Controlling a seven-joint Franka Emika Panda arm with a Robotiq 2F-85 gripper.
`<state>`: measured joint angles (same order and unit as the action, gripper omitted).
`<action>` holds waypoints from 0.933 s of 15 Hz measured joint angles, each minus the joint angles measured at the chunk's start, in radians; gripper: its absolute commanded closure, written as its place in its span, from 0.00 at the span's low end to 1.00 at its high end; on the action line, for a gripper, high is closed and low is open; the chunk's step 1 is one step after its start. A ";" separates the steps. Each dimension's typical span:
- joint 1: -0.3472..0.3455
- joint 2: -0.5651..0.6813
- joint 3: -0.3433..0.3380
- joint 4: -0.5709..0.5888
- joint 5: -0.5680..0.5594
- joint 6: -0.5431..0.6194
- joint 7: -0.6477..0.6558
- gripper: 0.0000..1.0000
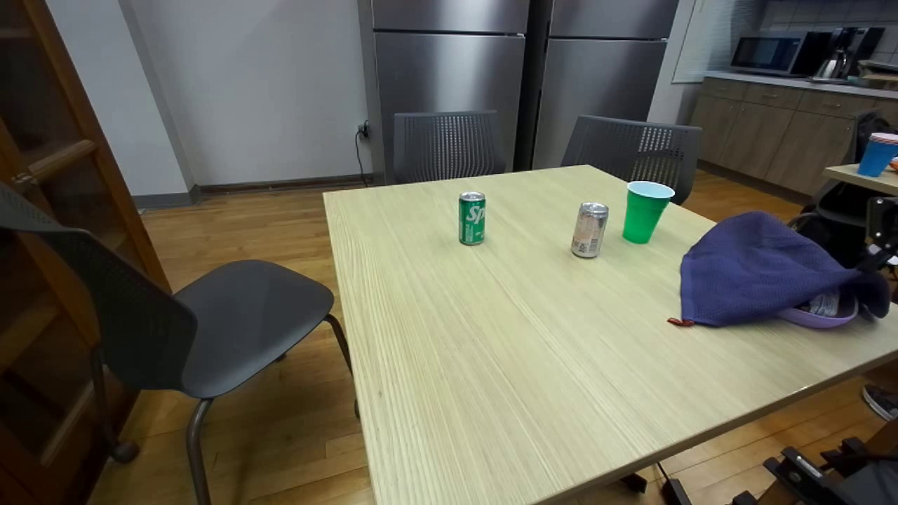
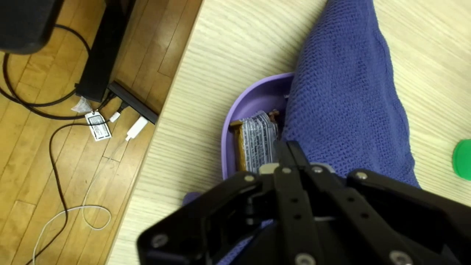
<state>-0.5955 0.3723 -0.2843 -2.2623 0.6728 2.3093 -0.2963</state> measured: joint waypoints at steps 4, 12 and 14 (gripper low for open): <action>0.022 -0.026 -0.020 0.002 -0.047 -0.037 0.087 1.00; 0.050 -0.037 -0.044 0.027 -0.066 -0.076 0.204 1.00; 0.054 -0.039 -0.050 0.034 -0.066 -0.083 0.221 1.00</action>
<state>-0.5418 0.3335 -0.3339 -2.2284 0.6070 2.2264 -0.0752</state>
